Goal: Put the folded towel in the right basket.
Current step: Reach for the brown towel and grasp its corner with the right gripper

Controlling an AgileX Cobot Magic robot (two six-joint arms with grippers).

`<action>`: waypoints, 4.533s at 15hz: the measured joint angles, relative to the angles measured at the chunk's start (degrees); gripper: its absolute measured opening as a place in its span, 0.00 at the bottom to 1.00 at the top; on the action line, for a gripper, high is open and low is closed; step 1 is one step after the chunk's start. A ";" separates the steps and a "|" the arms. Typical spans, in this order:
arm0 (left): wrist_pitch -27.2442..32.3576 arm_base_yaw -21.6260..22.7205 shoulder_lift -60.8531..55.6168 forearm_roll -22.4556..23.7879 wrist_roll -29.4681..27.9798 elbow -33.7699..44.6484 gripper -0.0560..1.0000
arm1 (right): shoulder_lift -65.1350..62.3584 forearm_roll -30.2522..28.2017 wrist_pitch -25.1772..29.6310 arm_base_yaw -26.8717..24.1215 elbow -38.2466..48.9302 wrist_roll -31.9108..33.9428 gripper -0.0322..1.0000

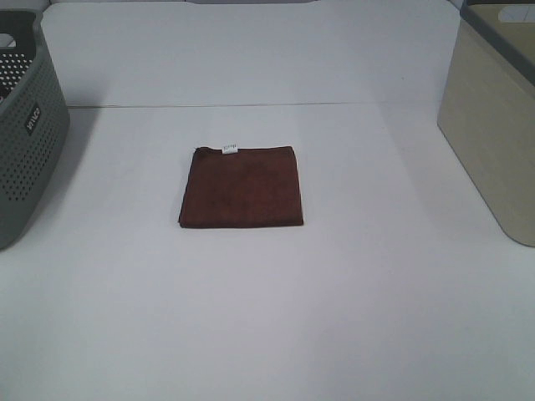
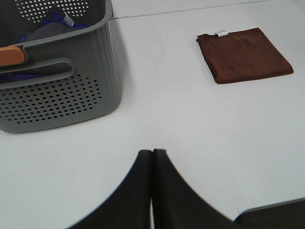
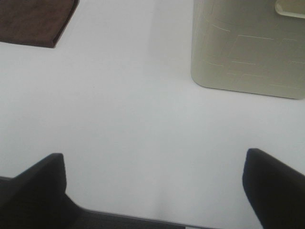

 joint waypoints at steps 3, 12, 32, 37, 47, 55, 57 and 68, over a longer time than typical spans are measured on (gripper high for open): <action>0.00 0.00 0.00 0.00 0.00 0.00 0.05 | 0.00 0.00 0.00 0.00 0.00 0.00 0.97; 0.00 0.00 0.00 0.00 0.00 0.00 0.05 | 0.00 0.00 0.00 0.00 0.00 0.00 0.97; 0.00 0.00 0.00 0.00 0.00 0.00 0.05 | 39.82 0.74 -9.91 0.00 -17.13 3.21 0.93; 0.00 0.00 0.00 0.00 0.00 0.00 0.05 | 62.85 14.73 -10.54 0.00 -32.09 -3.15 0.91; 0.00 0.00 0.00 0.00 0.00 0.00 0.05 | 98.15 39.08 -12.78 8.88 -47.21 -18.28 0.85; 0.00 0.00 0.00 0.00 0.00 0.00 0.05 | 123.19 42.69 -12.89 9.28 -62.28 -18.11 0.78; 0.00 0.00 0.00 0.00 0.00 0.00 0.05 | 127.66 43.66 -12.32 8.42 -65.66 -17.99 0.78; 0.00 0.00 0.00 0.00 0.00 0.00 0.05 | 140.20 54.72 -9.05 8.14 -72.14 -18.45 0.86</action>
